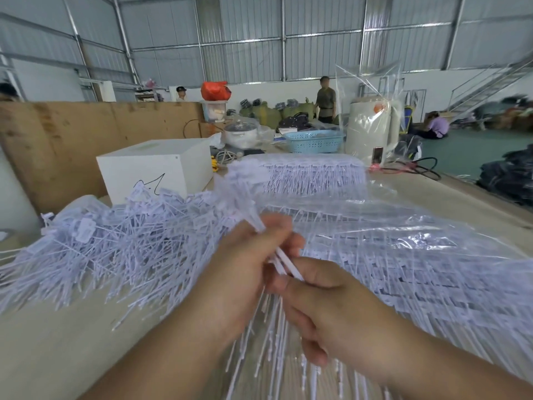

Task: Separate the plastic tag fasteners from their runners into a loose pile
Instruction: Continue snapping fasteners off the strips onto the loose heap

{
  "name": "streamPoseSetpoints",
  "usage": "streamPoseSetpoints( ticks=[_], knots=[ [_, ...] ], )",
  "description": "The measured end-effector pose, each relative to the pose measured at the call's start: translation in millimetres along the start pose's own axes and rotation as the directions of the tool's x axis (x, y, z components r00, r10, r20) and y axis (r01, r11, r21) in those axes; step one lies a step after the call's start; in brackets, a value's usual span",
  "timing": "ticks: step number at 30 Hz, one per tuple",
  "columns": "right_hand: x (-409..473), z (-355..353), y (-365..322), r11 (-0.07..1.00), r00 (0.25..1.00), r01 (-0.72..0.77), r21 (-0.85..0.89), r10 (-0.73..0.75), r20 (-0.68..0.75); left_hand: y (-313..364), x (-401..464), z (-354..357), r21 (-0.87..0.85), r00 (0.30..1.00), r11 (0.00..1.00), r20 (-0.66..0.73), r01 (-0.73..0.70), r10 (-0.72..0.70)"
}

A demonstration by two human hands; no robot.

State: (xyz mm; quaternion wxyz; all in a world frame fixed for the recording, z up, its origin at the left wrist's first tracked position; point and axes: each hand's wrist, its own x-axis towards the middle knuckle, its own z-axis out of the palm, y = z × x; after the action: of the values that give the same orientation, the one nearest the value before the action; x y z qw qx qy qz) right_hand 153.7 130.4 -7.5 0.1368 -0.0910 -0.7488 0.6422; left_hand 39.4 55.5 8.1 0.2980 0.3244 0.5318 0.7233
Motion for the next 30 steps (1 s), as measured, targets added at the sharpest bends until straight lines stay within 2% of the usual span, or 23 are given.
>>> streamPoseSetpoints(
  ticks=[2, 5, 8, 10, 12, 13, 15, 19, 22, 26, 30],
  knots=[
    [-0.4, -1.5, 0.2, 0.999, 0.999, 0.032, -0.028, -0.032, 0.017, 0.0, -2.2, 6.1, 0.129, 0.999, 0.991, -0.017, -0.045, 0.048],
    [-1.9, -10.0, 1.3, 0.988, 0.999, 0.036, -0.152, -0.039, -0.017, 13.9, 6.7, -11.2, 0.392, 0.969, 0.913, -0.161, -0.112, 0.188],
    [-5.3, -25.2, -0.1, 0.864, 0.989, 0.039, -0.501, -0.104, -0.101, 27.6, 17.5, -47.2, 0.628, 0.956, 0.777, -0.258, 0.056, 0.139],
    [-5.0, -33.8, 0.6, 0.772, 0.978, 0.013, -0.636, -0.142, -0.153, 25.9, 23.4, -64.2, 0.804, 0.947, 0.569, -0.295, 0.173, 0.128],
    [-3.9, -38.7, 3.3, 0.668, 0.975, -0.024, -0.744, -0.148, -0.165, 20.6, 25.8, -70.5, 0.930, 0.937, 0.284, -0.293, 0.233, 0.190],
    [-3.0, -39.7, 5.2, 0.608, 0.977, -0.027, -0.794, -0.150, -0.148, 18.3, 25.5, -71.2, 0.952, 0.930, 0.173, -0.287, 0.252, 0.228],
    [-1.4, -40.3, 9.2, 0.494, 0.983, -0.012, -0.869, -0.151, -0.100, 14.6, 26.0, -70.4, 0.963, 0.919, 0.067, -0.270, 0.262, 0.288],
    [1.8, -40.3, 15.8, 0.386, 0.991, -0.035, -0.922, -0.104, -0.081, 7.4, 28.9, -65.6, 0.979, 0.932, 0.007, -0.194, 0.202, 0.307],
    [4.7, -39.0, 18.3, 0.317, 0.990, -0.057, -0.947, -0.102, -0.093, 4.9, 31.3, -65.7, 0.978, 0.937, -0.011, -0.196, 0.208, 0.289],
    [7.1, -37.3, 17.8, 0.311, 0.987, -0.113, -0.944, -0.072, -0.142, 8.5, 29.5, -70.4, 0.979, 0.895, 0.050, -0.200, 0.197, 0.399],
    [5.9, -35.9, 13.6, 0.371, 0.986, -0.148, -0.917, -0.017, -0.166, 15.3, 26.4, -71.7, 0.972, 0.849, 0.162, -0.228, 0.170, 0.476]
  ],
)
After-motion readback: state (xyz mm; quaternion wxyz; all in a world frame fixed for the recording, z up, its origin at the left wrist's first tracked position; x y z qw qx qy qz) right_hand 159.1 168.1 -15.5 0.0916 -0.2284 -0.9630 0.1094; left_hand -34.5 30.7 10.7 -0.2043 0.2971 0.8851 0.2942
